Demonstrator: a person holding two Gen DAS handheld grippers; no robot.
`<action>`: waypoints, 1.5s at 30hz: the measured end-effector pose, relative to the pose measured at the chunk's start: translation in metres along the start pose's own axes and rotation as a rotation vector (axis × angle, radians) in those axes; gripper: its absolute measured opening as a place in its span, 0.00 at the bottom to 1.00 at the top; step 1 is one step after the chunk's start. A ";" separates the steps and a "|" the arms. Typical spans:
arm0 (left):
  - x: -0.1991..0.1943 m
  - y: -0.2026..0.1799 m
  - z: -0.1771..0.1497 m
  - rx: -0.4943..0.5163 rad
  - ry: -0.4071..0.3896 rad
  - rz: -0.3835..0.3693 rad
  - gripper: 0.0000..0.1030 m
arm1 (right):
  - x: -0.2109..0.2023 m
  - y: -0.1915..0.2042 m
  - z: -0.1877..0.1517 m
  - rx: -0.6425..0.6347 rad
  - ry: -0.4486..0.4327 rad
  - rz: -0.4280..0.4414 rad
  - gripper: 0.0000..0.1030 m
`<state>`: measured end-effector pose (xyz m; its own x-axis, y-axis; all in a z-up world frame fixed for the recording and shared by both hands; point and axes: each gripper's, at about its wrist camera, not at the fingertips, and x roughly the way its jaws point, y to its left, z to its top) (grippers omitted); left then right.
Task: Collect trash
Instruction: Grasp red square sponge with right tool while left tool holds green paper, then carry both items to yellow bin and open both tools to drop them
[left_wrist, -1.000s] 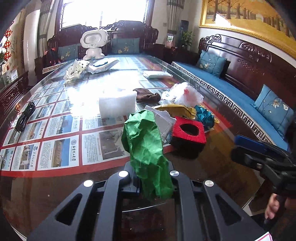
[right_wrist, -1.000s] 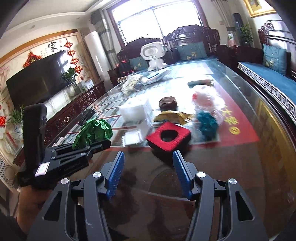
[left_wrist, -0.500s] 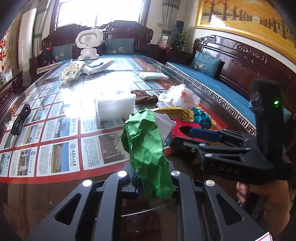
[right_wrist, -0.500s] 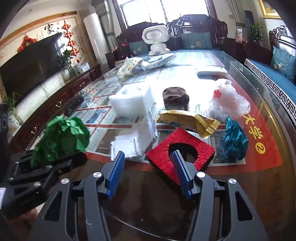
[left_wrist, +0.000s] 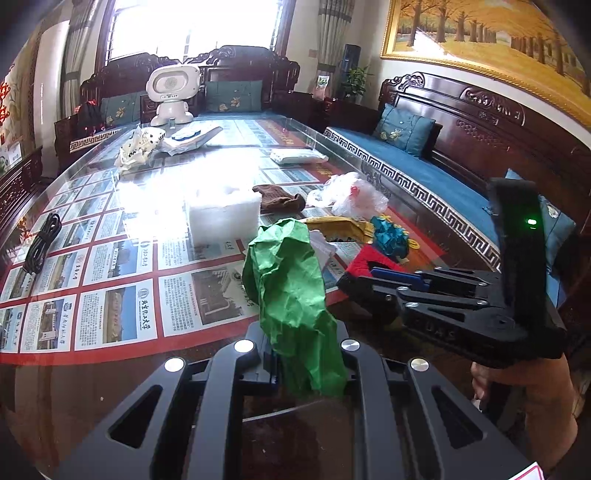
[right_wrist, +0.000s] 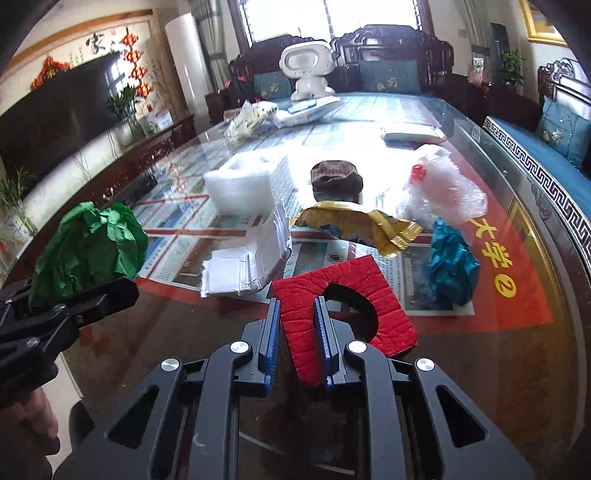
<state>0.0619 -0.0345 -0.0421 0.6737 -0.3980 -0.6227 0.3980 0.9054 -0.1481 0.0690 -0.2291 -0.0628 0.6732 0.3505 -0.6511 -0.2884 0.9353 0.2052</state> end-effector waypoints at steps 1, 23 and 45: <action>-0.003 -0.002 -0.001 0.004 -0.003 -0.001 0.14 | -0.007 0.001 -0.001 0.001 -0.012 0.002 0.18; -0.110 -0.053 -0.074 0.098 0.018 -0.079 0.14 | -0.194 0.082 -0.085 -0.077 -0.209 0.097 0.18; -0.156 -0.096 -0.175 0.205 0.130 -0.189 0.16 | -0.219 0.124 -0.207 -0.143 -0.005 -0.008 0.46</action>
<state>-0.1904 -0.0336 -0.0655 0.4958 -0.5227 -0.6935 0.6351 0.7629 -0.1209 -0.2550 -0.2000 -0.0462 0.6792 0.3440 -0.6484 -0.3769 0.9215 0.0941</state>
